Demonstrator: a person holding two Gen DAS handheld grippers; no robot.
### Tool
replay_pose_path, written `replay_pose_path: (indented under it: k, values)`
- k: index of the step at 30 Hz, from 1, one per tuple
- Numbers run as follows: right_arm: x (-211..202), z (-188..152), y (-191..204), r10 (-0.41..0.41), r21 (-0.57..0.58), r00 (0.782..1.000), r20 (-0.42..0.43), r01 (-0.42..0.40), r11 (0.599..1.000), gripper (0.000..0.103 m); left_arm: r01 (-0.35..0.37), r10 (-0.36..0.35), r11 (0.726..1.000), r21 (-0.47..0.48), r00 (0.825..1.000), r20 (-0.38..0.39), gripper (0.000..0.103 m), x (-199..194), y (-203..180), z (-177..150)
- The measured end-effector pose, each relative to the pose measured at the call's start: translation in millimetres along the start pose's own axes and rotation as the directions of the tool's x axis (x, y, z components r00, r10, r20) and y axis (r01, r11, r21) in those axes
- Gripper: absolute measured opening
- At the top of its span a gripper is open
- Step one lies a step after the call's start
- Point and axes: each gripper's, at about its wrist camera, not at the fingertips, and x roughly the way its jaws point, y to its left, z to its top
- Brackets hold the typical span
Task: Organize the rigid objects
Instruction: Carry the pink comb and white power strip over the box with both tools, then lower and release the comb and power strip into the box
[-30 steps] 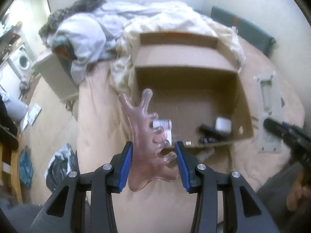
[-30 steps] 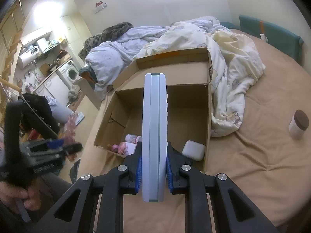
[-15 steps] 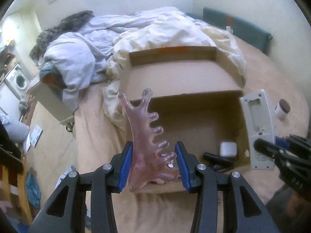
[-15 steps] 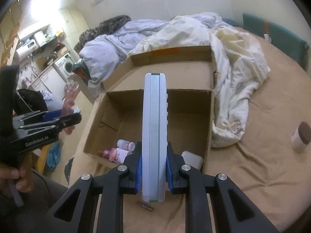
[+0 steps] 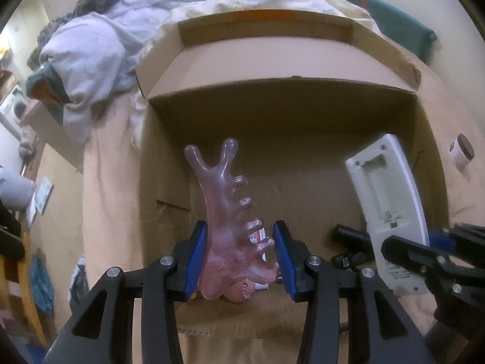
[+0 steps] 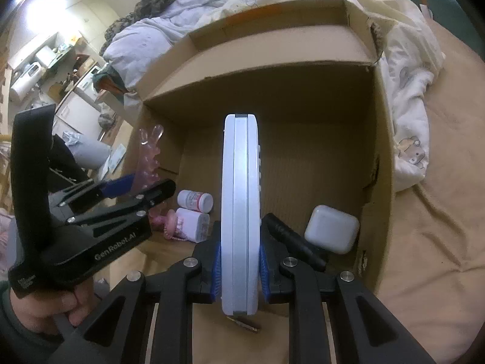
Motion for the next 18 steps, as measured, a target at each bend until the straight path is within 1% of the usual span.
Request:
replay_pose_path:
  k: [5,9,15,18]
  values:
    - [9.6,1.6,-2.4,-0.016,0.018,1.000,-0.020,0.016,1.000,0.021,-0.001,0.001,1.000,0.010,1.000,-0.010,0.040,6.8,0.1,-3.1]
    - [12.0,0.3,-3.1,-0.024,0.016,0.999,-0.026,0.024,1.000,0.021,0.008,-0.008,1.000,-0.011,0.999,-0.033,0.040,10.7,3.8,-1.5]
    - [15.2,3.2,-7.8,-0.028,0.038,0.999,-0.036,0.030,0.999,0.021,0.007,-0.007,1.000,0.003,0.999,-0.049,0.040,15.1,2.6,-0.9]
    - [17.3,4.5,-5.7,-0.050,0.031,0.998,-0.041,0.052,0.998,0.021,0.010,-0.010,1.000,-0.001,0.998,-0.061,0.040,18.0,2.1,-1.5]
